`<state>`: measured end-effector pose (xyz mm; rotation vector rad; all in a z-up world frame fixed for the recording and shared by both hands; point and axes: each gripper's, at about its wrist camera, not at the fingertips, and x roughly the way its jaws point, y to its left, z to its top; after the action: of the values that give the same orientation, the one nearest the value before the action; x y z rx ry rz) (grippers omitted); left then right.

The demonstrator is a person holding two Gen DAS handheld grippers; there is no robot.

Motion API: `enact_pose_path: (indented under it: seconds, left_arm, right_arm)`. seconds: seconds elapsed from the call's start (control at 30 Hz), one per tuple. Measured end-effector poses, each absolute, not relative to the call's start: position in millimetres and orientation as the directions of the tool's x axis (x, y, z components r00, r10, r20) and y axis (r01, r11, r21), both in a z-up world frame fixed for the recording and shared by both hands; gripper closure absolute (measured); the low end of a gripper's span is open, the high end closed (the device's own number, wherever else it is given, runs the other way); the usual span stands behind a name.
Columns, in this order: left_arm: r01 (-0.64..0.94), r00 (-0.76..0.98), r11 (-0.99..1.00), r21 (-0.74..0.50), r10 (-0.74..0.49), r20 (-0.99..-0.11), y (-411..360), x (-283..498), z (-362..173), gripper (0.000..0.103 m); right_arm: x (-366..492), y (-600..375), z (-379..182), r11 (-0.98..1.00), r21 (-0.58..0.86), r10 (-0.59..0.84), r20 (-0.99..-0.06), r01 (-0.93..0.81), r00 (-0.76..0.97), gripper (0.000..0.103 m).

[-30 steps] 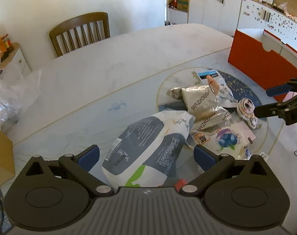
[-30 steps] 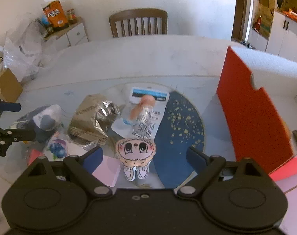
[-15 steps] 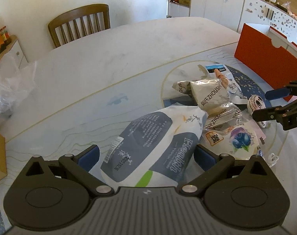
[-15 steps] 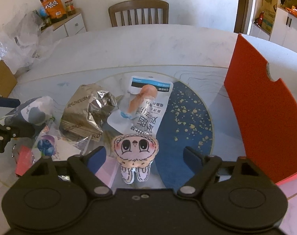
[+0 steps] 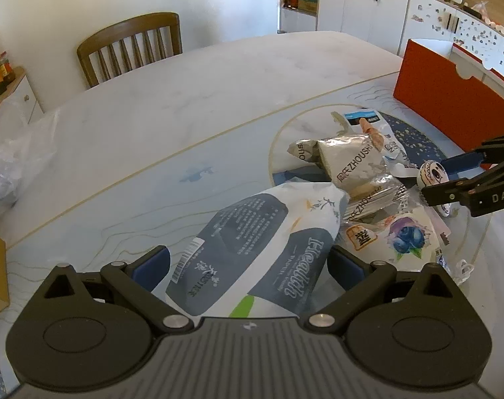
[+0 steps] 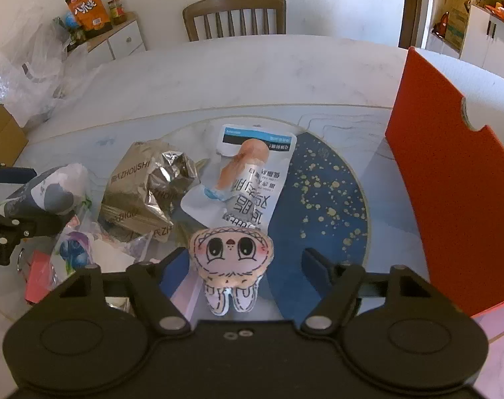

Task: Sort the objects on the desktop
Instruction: 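Close left gripper on packaged bag while right gripper closes on cartoon-face keychain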

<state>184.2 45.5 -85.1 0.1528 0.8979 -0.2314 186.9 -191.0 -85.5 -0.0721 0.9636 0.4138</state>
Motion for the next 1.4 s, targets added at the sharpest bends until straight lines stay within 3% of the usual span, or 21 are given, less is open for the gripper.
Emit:
enact_pose_path:
  seconds: [0.37, 0.73, 1.4]
  left_arm:
    - [0.237, 0.61, 0.97, 0.058, -0.102, -0.786, 46, 181, -84, 0.03]
    - [0.197, 0.627, 0.977, 0.076, -0.067, -0.776, 48, 175, -79, 0.049]
    - [0.133, 0.681, 0.989, 0.068, -0.041, -0.731, 34, 154, -34, 0.053]
  right_arm:
    - [184, -189, -84, 0.911, 0.123, 0.323, -0.807, -0.393, 0.495, 0.05]
    - [178, -197, -77, 0.913, 0.129, 0.33, -0.792, -0.388, 0.513, 0.053]
    - [155, -224, -35, 0.909, 0.172, 0.374, -0.738, -0.38, 0.562, 0.053]
